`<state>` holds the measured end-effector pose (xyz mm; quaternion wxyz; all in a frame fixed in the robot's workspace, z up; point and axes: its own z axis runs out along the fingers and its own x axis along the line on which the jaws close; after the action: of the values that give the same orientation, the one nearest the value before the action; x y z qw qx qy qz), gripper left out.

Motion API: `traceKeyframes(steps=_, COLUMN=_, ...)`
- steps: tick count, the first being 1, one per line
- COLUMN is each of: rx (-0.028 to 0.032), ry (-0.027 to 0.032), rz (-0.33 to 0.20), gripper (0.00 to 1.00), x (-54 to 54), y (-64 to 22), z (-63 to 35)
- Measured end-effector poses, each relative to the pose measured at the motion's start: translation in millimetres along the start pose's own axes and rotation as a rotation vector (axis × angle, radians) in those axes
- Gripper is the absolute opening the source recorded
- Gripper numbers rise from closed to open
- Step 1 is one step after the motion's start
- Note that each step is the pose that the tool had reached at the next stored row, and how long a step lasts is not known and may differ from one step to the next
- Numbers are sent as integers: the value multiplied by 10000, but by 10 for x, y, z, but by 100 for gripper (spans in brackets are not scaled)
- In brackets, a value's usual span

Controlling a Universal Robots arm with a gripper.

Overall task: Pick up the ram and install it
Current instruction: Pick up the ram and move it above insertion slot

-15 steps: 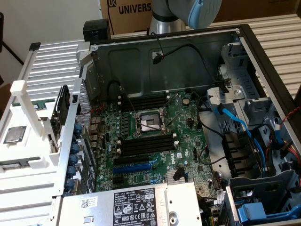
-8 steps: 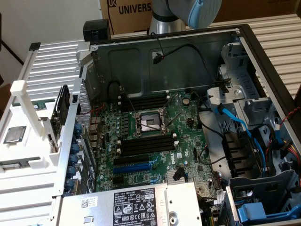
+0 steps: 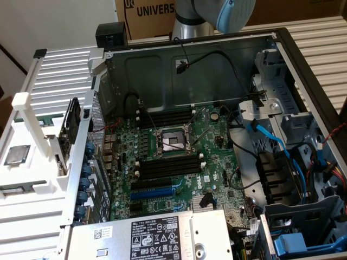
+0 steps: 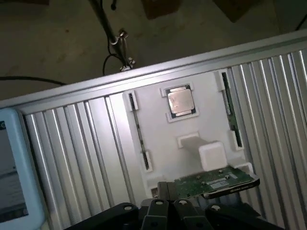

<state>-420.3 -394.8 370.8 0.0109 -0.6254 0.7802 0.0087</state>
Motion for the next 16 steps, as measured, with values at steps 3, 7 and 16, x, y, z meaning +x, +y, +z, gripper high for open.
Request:
traceKeyframes(steps=3, rx=-16, ry=0, rz=-540, gripper=10, x=-1, y=0, z=2)
traceKeyframes(steps=7, rx=-35, ry=0, rz=-1239, gripper=10, x=-1, y=1, z=4)
traceKeyframes(steps=16, rx=-51, ry=0, rz=-1854, gripper=10, x=-1, y=4, z=5)
